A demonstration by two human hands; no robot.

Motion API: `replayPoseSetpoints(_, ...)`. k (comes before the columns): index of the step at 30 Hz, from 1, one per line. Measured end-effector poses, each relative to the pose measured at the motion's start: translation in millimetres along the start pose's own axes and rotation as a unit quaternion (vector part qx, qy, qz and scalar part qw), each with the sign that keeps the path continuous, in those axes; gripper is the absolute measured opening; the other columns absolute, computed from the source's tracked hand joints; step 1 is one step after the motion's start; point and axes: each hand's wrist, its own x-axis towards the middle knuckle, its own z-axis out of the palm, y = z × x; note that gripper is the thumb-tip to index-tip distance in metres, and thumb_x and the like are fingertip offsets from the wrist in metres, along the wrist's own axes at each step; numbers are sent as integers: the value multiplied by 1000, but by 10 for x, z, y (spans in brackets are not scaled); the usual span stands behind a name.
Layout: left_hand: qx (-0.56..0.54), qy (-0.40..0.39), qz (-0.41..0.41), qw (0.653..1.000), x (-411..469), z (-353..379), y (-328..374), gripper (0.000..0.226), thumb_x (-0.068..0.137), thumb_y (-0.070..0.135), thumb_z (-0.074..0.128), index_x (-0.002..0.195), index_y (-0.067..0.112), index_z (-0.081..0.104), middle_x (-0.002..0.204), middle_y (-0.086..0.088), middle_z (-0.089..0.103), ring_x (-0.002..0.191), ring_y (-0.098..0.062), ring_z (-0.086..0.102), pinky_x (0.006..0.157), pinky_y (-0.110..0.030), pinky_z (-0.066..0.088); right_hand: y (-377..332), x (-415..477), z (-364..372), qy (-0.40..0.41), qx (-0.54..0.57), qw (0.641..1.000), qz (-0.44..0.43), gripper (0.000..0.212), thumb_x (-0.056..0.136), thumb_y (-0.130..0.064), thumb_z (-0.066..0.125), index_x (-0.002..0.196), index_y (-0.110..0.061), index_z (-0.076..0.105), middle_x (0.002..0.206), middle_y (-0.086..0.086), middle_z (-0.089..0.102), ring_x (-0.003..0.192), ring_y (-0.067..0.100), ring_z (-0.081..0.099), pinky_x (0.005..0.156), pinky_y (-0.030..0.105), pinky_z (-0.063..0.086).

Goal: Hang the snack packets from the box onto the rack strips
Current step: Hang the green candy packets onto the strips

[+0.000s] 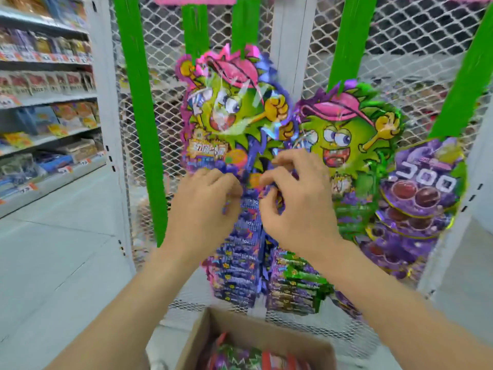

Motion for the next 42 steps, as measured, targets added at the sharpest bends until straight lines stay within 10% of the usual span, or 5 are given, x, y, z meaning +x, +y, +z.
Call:
replayPoseSetpoints(7, -7, -531, -184, 827, -1577, 1016, 157, 16, 76, 25, 65, 88, 17, 72, 90, -10, 76, 92, -32, 74, 71, -37, 58, 110, -1508, 349, -557, 34, 828, 59, 21, 87, -22, 54, 101, -24, 70, 95, 6, 70, 96, 31, 65, 79, 40, 55)
replayPoseSetpoints(12, -28, -715, -251, 652, -2491, 1696, 243, 22, 95, 25, 64, 87, 4, 66, 103, -16, 74, 107, -33, 71, 80, -39, 55, 192, -2077, 547, -717, 37, 696, 4, 13, 89, -12, 54, 83, -11, 65, 72, 8, 53, 74, 36, 64, 63, 48, 58)
replayPoseSetpoints(22, 17, -628, -545, 556, -4407, 2549, 242, 99, 80, 58, 78, 155, 8, 37, 150, -20, 39, 138, -40, 46, 113, -47, 44, 449, -2399, 859, -749, 49, 661, -3, 21, 93, -10, 53, 73, -13, 48, 72, 6, 43, 62, 29, 48, 55, 40, 44)
replayPoseSetpoints(38, -18, -447, -741, 501, -4029, 2347, 414, 100, 84, 23, 88, 154, -4, 22, 162, -27, 23, 148, -45, 31, 109, -46, 48, 500, -2430, 972, -775, 44, 630, 16, 19, 94, -18, 53, 90, -2, 63, 78, 11, 61, 66, 30, 53, 56, 43, 49)
replayPoseSetpoints(42, -84, -367, -764, 524, -3909, 2262, 455, 38, 76, 5, 89, 105, 5, 65, 114, -21, 70, 89, -33, 71, 81, -45, 65, 485, -2423, 928, -777, 36, 629, 16, 20, 97, -19, 53, 95, -2, 65, 76, 5, 50, 64, 27, 49, 56, 36, 40)
